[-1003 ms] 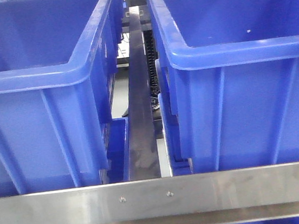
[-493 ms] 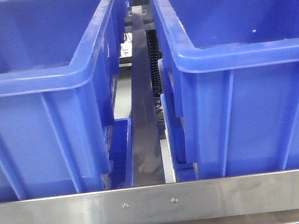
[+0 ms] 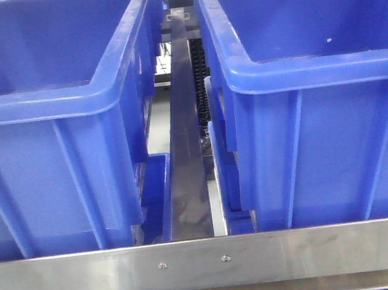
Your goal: Sort and place red and blue blocks on shelf
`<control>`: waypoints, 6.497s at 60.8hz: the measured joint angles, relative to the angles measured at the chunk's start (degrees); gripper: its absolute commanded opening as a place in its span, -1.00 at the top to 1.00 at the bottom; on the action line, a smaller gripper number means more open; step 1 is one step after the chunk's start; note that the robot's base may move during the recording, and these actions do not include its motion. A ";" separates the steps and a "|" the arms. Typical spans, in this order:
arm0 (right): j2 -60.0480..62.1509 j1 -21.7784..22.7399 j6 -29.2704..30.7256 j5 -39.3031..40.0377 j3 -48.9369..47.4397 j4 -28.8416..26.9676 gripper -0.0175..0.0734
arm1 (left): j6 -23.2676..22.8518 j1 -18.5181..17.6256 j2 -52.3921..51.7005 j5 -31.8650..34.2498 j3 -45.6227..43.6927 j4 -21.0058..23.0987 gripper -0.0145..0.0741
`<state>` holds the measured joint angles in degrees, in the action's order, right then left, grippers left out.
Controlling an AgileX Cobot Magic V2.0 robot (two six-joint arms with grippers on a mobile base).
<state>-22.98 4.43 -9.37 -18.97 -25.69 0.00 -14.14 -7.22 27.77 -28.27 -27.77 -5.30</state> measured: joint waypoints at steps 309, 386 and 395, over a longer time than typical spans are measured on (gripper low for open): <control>-28.19 -1.55 0.00 18.06 -8.84 3.19 0.32 | 0.00 0.00 29.01 13.43 -12.65 1.62 0.22; -9.15 -7.34 0.00 3.95 -5.27 5.58 0.51 | 0.00 0.00 7.18 17.30 -0.64 4.79 0.35; -9.06 -7.34 0.00 4.20 -5.13 5.58 0.51 | -0.11 0.00 7.18 17.30 -0.64 4.79 0.35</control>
<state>-32.04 -2.91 -9.37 -14.77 -30.82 5.58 -14.25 -7.22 34.95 -10.97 -28.41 -0.50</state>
